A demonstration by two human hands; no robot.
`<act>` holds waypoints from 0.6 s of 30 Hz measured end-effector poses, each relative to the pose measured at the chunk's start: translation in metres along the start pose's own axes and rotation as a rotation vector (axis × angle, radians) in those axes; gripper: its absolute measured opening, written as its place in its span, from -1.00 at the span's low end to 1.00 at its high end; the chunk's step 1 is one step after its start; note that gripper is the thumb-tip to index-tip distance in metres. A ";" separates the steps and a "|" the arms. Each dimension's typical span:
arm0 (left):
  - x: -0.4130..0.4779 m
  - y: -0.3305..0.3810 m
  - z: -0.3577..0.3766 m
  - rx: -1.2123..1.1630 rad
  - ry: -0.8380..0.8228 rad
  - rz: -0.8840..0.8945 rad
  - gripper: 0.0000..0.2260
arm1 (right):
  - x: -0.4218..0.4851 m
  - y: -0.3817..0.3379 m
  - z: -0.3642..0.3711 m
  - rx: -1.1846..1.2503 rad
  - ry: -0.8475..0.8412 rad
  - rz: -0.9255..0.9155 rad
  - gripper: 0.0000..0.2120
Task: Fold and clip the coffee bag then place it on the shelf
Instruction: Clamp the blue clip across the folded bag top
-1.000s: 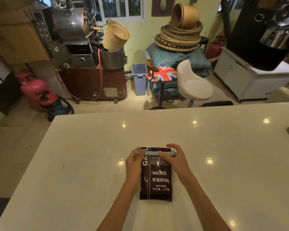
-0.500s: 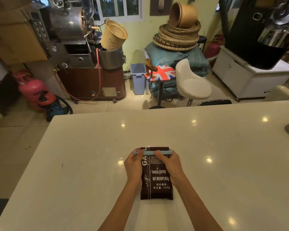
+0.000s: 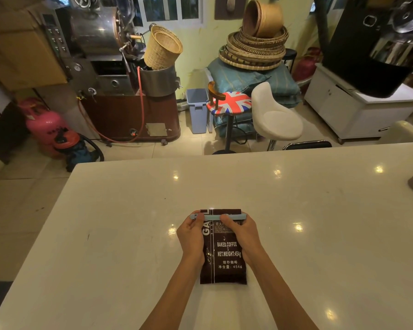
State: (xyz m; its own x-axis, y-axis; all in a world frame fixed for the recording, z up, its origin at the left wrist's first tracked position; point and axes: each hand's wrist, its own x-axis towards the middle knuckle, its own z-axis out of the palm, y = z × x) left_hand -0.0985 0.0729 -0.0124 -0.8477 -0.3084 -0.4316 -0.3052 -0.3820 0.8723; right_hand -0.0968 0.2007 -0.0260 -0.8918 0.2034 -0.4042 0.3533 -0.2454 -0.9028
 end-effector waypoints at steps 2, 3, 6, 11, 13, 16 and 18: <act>0.001 0.000 0.001 -0.004 0.006 -0.005 -0.89 | 0.000 0.000 0.000 0.005 -0.002 0.001 -0.65; 0.000 0.000 0.001 -0.006 0.009 -0.009 -0.88 | 0.000 0.000 0.000 0.007 -0.002 0.003 -0.65; 0.001 0.001 0.002 -0.008 0.021 -0.009 -0.86 | 0.000 0.000 -0.001 0.011 -0.004 0.008 -0.66; 0.001 0.000 0.003 -0.026 0.037 -0.031 -0.87 | 0.001 0.001 -0.001 0.010 -0.010 0.012 -0.67; 0.001 0.001 0.004 -0.031 0.042 -0.033 -0.87 | 0.001 0.001 -0.001 0.008 -0.013 0.008 -0.66; 0.002 0.001 0.004 -0.033 0.051 -0.041 -0.86 | 0.000 0.000 0.000 -0.002 -0.012 0.002 -0.67; 0.002 0.002 0.005 -0.036 0.053 -0.048 -0.85 | 0.000 0.000 -0.001 -0.004 -0.013 -0.003 -0.69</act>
State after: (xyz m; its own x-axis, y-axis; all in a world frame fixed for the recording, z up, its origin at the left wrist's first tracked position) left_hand -0.1031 0.0756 -0.0109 -0.8082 -0.3340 -0.4850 -0.3282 -0.4284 0.8419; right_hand -0.0965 0.2013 -0.0257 -0.8963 0.1919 -0.3998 0.3518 -0.2411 -0.9045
